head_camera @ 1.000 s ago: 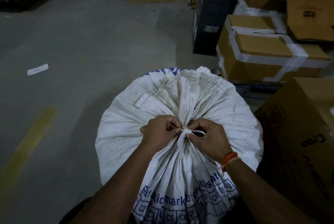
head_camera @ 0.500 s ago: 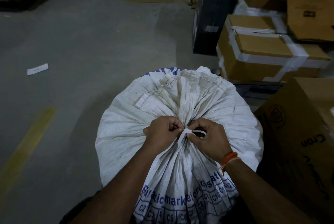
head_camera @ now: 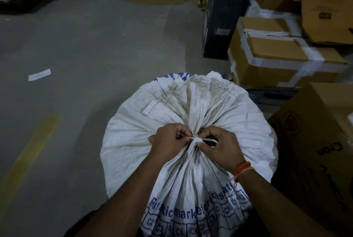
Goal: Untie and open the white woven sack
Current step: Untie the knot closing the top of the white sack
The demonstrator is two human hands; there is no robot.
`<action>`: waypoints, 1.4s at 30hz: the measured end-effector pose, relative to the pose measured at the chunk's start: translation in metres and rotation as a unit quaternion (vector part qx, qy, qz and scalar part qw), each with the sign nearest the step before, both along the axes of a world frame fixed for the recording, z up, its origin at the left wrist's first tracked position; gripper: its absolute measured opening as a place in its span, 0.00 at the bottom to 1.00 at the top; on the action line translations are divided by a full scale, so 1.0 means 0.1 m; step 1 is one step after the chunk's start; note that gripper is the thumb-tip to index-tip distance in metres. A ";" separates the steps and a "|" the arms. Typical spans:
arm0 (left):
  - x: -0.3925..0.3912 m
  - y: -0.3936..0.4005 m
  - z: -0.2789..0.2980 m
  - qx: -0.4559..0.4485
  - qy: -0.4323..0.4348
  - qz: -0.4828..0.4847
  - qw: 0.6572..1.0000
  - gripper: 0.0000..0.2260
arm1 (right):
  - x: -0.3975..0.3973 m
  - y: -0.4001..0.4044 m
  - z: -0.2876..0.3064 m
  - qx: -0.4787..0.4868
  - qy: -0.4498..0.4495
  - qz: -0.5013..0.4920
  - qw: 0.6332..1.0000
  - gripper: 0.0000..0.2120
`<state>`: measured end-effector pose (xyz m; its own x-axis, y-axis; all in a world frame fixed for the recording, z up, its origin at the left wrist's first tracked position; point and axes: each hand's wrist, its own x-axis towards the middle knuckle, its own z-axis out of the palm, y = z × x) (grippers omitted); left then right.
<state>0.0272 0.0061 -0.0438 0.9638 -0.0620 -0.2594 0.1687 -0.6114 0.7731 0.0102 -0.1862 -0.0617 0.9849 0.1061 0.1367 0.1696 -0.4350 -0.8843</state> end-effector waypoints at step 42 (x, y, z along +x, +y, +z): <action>-0.16 0.02 0.09 -0.033 -0.074 -0.058 0.995 0.13 | 0.00 0.03 0.07 -0.010 -0.004 0.017 1.000 0.08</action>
<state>0.0115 0.0081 -0.0347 0.9765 -0.1871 -0.1070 -0.0184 -0.5671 0.8234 0.0103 -0.1836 -0.0544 0.9796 0.1416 0.1428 0.1920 -0.4470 -0.8737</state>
